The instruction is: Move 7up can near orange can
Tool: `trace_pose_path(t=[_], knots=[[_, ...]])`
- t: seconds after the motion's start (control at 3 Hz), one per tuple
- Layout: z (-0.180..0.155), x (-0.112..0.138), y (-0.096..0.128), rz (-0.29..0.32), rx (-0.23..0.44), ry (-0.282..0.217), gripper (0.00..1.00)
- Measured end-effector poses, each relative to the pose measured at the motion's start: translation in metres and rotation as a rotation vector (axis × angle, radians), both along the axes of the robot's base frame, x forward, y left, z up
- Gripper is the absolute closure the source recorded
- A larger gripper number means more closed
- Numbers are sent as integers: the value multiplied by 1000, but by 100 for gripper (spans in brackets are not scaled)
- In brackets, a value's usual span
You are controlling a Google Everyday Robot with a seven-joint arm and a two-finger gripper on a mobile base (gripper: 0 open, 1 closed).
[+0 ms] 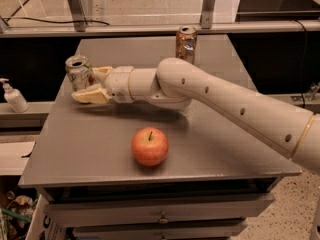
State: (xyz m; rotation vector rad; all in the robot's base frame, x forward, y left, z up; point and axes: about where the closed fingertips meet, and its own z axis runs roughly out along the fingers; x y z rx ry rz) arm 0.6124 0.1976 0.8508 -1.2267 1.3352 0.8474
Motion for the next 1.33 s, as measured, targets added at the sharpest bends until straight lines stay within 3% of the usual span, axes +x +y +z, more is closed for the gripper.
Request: trace_pose_path(t=[0.67,1.0,1.33], knots=[[15,5,-32,-59,34,-4,87],[37,7,-62,-104,59,-25,100],[57,8,-103,-161,41,-43,100]])
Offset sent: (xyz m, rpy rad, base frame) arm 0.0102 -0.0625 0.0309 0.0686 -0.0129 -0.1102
